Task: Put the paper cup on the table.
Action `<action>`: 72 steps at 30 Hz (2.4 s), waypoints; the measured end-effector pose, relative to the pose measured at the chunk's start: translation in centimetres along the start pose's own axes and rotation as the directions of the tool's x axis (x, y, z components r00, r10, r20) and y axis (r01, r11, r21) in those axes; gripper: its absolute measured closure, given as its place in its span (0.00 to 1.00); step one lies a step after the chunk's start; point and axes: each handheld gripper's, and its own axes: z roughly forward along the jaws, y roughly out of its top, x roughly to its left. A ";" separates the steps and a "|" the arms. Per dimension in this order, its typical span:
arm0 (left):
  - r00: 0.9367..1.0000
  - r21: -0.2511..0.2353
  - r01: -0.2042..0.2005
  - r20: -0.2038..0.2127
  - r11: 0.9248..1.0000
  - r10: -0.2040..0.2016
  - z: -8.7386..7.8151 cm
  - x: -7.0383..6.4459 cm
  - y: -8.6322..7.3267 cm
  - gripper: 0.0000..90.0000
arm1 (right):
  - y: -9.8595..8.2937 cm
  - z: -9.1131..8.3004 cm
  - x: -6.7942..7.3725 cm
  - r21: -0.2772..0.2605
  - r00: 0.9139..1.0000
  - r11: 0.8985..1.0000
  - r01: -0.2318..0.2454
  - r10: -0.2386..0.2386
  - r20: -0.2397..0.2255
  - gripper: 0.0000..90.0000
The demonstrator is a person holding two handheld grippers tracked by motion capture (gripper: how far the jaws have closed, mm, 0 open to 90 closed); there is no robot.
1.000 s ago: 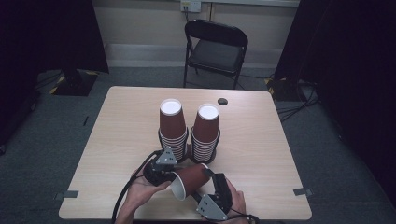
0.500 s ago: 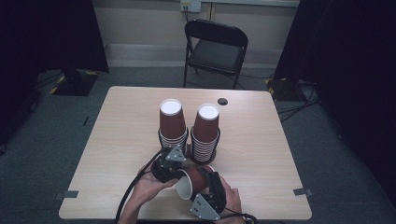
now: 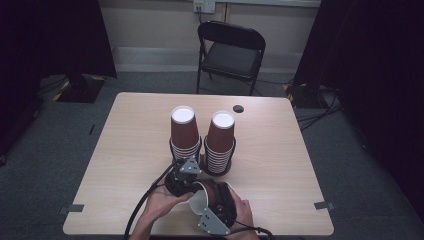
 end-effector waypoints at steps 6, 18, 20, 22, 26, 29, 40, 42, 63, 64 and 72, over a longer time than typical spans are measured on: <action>1.000 0.001 0.014 0.002 1.000 -0.014 0.2 -0.1 0.0 0.95 | 0.2 0.1 0.0 0.000 1.000 1.000 -0.009 0.009 -0.013 0.08; 0.999 -0.049 0.043 0.007 0.998 -0.043 0.3 -0.2 -0.9 0.94 | 0.2 -0.1 0.1 0.011 0.999 1.000 -0.019 0.019 -0.030 0.10; 0.998 -0.070 0.056 0.006 0.996 -0.056 0.2 -0.2 -0.9 0.94 | 0.1 -0.1 0.0 0.009 0.999 0.999 -0.031 0.031 -0.027 0.11; 0.998 -0.086 0.057 -0.003 0.995 -0.057 0.0 -0.3 -1.0 0.92 | 0.1 -0.2 -0.1 0.002 0.998 0.999 -0.049 0.049 -0.026 0.11; 0.998 -0.113 0.059 -0.012 0.992 -0.061 -0.3 -0.3 -1.0 0.89 | 0.1 -0.2 -0.3 -0.004 0.997 0.997 -0.071 0.071 -0.030 0.11; 0.997 -0.141 0.065 -0.022 0.988 -0.069 -0.4 -0.4 -1.2 0.86 | 0.0 -0.3 -0.4 0.000 0.996 0.996 -0.086 0.086 -0.034 0.11; 0.991 -0.223 0.101 -0.060 0.970 -0.117 -0.8 -0.3 -2.1 0.66 | -0.4 -0.3 -0.6 0.018 0.990 0.991 -0.136 0.136 -0.023 0.12; 0.991 -0.243 0.099 -0.066 0.965 -0.118 -0.9 -0.4 -2.1 0.64 | -0.6 -0.3 -0.8 0.023 0.987 0.987 -0.158 0.159 -0.028 0.12; 0.973 -0.438 0.148 -0.099 0.887 -0.211 -2.5 0.6 -3.1 0.36 | -2.3 -0.4 -1.8 0.033 0.958 0.958 -0.286 0.287 -0.031 0.12; 0.971 -0.440 0.151 -0.101 0.885 -0.217 -2.6 0.6 -3.1 0.35 | -2.4 -0.4 -1.9 0.028 0.955 0.955 -0.294 0.295 -0.033 0.12; 0.960 -0.457 0.141 -0.152 0.878 -0.233 -3.0 0.6 -4.0 0.30 | -2.8 -1.2 -2.6 -0.018 0.921 0.921 -0.389 0.388 -0.040 0.12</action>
